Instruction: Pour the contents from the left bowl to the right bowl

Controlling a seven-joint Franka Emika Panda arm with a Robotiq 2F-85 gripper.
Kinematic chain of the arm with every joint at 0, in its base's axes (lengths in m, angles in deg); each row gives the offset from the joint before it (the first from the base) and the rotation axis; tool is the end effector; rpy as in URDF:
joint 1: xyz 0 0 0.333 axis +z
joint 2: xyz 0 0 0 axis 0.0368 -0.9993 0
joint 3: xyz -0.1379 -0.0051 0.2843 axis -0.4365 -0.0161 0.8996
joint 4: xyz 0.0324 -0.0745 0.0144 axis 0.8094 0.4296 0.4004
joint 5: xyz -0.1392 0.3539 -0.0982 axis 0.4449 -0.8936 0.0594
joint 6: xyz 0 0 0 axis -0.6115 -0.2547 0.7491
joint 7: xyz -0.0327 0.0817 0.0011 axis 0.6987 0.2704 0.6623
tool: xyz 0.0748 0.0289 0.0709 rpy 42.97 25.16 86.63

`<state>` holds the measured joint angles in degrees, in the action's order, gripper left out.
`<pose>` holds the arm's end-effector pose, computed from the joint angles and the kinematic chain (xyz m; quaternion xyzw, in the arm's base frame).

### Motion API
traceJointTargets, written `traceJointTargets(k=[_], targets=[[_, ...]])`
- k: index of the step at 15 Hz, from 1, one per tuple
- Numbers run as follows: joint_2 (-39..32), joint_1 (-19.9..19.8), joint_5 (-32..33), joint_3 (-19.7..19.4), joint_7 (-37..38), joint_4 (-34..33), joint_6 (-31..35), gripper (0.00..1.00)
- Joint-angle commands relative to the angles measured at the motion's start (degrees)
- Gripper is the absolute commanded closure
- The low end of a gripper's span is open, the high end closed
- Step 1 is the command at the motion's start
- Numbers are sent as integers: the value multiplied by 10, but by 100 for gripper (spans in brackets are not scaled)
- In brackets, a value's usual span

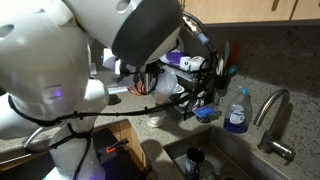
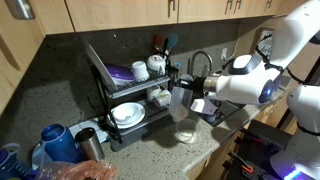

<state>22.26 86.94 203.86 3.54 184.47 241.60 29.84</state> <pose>0.3637 0.1659 0.3562 -0.7645 0.2712 -0.5675 0.1413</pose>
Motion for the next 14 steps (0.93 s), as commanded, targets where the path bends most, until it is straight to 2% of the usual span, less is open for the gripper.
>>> traceJointTargets(k=[1, 3, 4, 14], targets=[[0, 0, 0, 0, 0, 0, 0, 95], [0, 0, 0, 0, 0, 0, 0, 95], [18, 7, 14, -7, 0, 0, -15, 99], [26, 12, 14, -2, 0, 1, -53, 99]])
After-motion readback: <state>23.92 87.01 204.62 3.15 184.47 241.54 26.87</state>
